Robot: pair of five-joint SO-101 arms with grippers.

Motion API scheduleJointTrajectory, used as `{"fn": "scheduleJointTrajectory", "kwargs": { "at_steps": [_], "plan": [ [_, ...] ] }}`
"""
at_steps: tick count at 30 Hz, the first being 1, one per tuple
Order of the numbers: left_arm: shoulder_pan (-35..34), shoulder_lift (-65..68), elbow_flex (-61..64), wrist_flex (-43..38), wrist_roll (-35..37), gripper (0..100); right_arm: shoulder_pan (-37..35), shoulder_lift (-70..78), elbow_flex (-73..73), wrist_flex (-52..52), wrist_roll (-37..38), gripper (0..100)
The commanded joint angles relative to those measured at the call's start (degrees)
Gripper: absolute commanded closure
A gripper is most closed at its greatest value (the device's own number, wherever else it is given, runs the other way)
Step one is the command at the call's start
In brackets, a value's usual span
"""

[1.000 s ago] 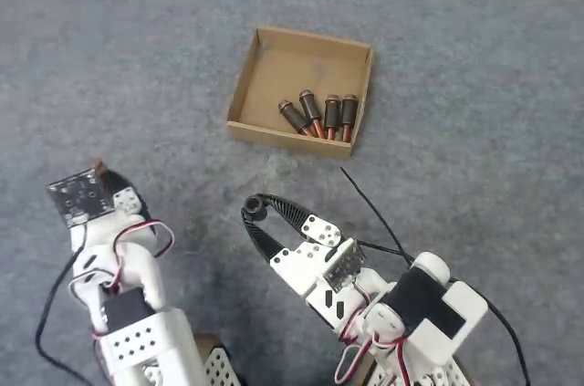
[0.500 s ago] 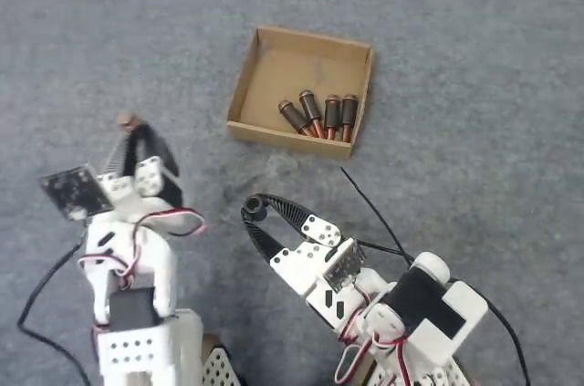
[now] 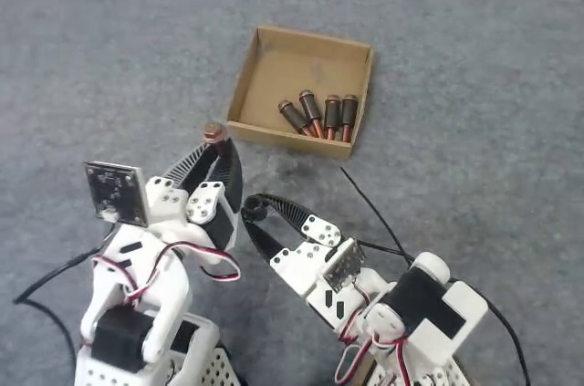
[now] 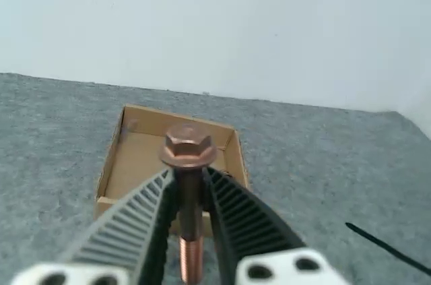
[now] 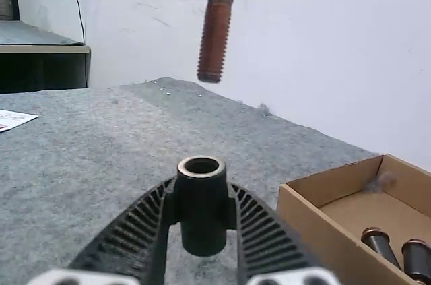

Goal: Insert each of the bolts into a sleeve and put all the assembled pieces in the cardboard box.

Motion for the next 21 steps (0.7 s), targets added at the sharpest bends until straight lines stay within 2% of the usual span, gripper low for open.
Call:
{"fn": "scheduleJointTrajectory", "kwargs": {
  "at_steps": [1,6,11,21],
  "plan": [
    [1.1,-2.3,-0.2,-0.2,-1.0,99,-0.1,-2.4,1.7,-1.0,-0.3,99.2],
    [1.1,-8.5,7.2,-3.7,-1.1,99,0.0,-2.6,1.7,-1.0,-0.3,99.2],
    [3.3,-13.9,10.9,-0.8,-1.1,99,0.0,-2.6,1.7,-1.0,-0.3,99.2],
    [6.2,-13.7,11.6,2.4,-1.1,99,0.0,-2.7,1.7,-1.1,-0.3,99.2]
  ]
}}
